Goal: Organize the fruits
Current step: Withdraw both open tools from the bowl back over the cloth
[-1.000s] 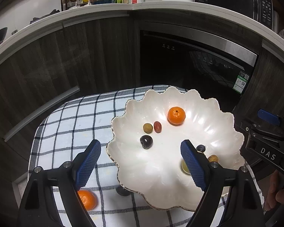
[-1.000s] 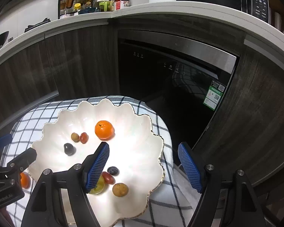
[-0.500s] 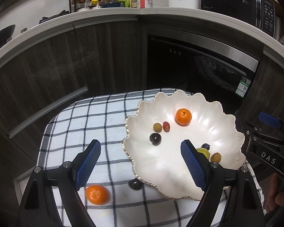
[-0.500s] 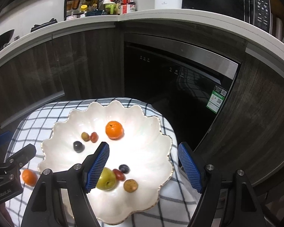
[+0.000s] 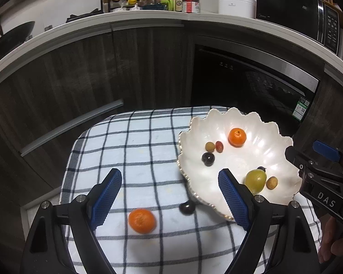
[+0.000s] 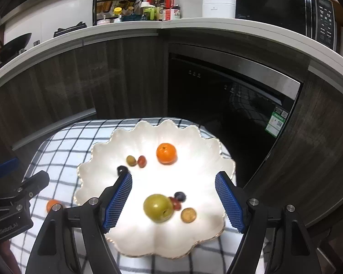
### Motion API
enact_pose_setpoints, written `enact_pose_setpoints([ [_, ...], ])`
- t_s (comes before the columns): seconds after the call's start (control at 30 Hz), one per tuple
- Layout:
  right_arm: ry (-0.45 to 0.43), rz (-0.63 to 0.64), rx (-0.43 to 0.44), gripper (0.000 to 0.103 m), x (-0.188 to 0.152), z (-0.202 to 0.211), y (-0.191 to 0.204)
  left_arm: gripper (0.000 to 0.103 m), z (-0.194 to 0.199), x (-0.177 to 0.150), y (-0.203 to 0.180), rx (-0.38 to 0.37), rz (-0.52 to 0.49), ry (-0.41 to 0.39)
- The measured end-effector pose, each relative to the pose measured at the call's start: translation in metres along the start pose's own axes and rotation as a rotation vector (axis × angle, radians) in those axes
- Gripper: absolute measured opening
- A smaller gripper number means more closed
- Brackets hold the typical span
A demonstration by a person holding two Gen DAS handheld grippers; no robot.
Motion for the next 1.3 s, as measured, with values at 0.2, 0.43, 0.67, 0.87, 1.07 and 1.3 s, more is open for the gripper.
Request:
enact_pose_setpoints([
  [0.2, 0.009, 0.017, 0.021, 0.076, -0.012, 0.006, 0.017, 0.087, 0.008, -0.012, 0.014, 0.020, 0.012, 0.002],
  [0.43, -0.002, 0.039, 0.049, 0.076, -0.021, 0.014, 0.036, 0.087, 0.016, -0.029, 0.030, 0.043, 0.035, 0.011],
  [0.67, -0.001, 0.072, 0.081, 0.076, -0.034, 0.018, 0.056, 0.087, 0.019, -0.045, 0.043, 0.061, 0.064, 0.022],
  [0.87, -0.004, 0.099, 0.108, 0.076, -0.043, 0.020, 0.069, 0.087, 0.020, -0.060, 0.051, 0.073, 0.075, 0.032],
  [1.07, -0.010, 0.132, 0.131, 0.076, -0.053, 0.022, 0.082, 0.087, 0.020, -0.075, 0.057, 0.089, 0.078, 0.036],
  [1.3, -0.022, 0.156, 0.172, 0.076, -0.068, 0.024, 0.095, 0.087, 0.017, -0.090, 0.059, 0.095, 0.072, 0.042],
])
Point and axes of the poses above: each gripper's, at about its wrist camera, not at the fingertips, and z roughly against the way its jaws point, y to its left, x to its top, the point moved 6 cm from there along -z, roughly the way its jaws point, and after that the axes turned 3 degrees about -z, right-handed, at the moved point
